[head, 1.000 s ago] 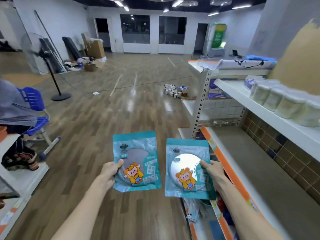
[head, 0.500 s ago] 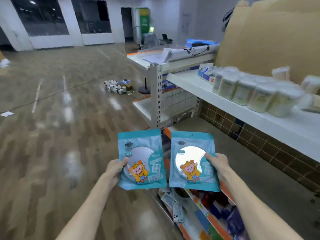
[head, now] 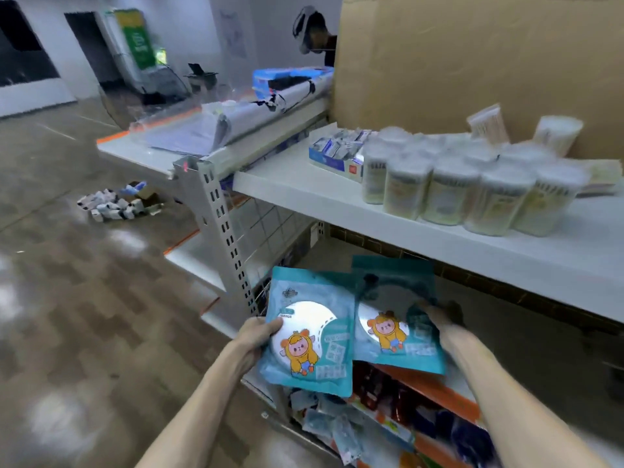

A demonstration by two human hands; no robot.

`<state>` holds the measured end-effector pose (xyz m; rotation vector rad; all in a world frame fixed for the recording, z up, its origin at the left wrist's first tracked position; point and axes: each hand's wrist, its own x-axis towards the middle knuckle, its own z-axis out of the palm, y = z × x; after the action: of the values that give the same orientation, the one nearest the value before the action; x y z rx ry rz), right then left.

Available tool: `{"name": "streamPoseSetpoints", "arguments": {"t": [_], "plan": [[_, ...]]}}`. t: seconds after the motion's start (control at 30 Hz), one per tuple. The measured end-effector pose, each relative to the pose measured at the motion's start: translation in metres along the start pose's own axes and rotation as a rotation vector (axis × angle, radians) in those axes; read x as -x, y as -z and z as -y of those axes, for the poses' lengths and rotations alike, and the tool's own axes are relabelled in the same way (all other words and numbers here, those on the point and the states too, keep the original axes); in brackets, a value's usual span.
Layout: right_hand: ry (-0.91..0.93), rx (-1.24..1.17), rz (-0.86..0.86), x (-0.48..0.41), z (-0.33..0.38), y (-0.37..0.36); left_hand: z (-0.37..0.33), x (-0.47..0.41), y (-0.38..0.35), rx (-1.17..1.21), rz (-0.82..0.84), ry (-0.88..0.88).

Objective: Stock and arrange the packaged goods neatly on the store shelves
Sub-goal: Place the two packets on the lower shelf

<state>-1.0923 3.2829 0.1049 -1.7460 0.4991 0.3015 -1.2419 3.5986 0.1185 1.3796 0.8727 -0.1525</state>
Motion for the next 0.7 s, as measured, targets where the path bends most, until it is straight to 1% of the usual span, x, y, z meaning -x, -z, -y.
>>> {"name": "streamPoseSetpoints", "arguments": {"t": [0.13,0.3,0.4,0.57,0.7], "plan": [[-0.03,-0.055,-0.127,-0.005,-0.008,0.02,-0.03,-0.044,-0.019,-0.053,0.062,-0.01],[-0.128,-0.138,-0.208,0.003,-0.031,0.024,-0.058,-0.116,-0.03,-0.132,0.117,-0.1],[-0.123,-0.163,-0.276,0.003,-0.032,0.019,-0.071,-0.144,-0.041,-0.126,0.143,-0.158],[-0.13,-0.166,-0.297,-0.006,-0.03,0.003,-0.07,-0.207,-0.041,-0.141,0.199,-0.174],[-0.102,-0.166,-0.305,-0.021,-0.027,-0.012,-0.076,-0.199,-0.046,-0.202,0.205,-0.146]]}}
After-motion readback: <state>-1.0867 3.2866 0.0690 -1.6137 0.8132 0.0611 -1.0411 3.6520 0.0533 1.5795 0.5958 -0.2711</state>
